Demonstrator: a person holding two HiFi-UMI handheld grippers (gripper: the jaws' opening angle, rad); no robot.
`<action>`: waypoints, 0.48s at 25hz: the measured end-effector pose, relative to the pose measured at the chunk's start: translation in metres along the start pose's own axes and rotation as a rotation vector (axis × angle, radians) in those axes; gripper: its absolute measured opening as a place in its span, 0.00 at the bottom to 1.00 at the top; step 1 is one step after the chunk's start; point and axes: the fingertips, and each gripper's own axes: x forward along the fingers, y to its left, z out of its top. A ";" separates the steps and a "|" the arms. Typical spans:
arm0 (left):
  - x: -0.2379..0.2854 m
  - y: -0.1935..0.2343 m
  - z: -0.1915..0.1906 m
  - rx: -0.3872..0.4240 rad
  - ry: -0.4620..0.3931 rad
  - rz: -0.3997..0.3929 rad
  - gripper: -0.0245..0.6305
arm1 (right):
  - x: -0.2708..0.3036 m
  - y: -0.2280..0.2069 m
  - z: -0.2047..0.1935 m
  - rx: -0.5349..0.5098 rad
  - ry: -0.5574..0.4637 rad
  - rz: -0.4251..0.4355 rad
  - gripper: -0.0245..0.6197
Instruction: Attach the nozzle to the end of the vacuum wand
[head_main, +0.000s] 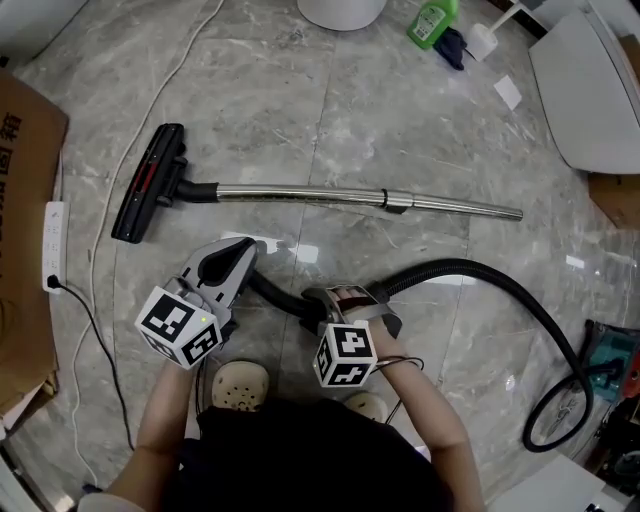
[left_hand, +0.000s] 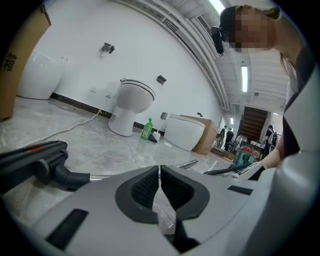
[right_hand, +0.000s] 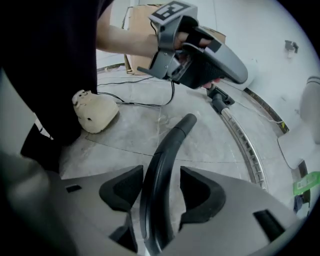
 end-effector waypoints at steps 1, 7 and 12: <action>0.001 0.002 -0.001 0.000 0.009 0.011 0.05 | 0.005 0.002 -0.002 0.022 0.023 0.021 0.40; -0.006 0.003 -0.004 0.006 0.050 0.010 0.06 | -0.001 -0.001 0.000 0.157 -0.028 0.048 0.31; -0.020 0.008 -0.003 0.008 0.073 0.017 0.23 | -0.050 -0.035 0.021 0.299 -0.226 -0.015 0.31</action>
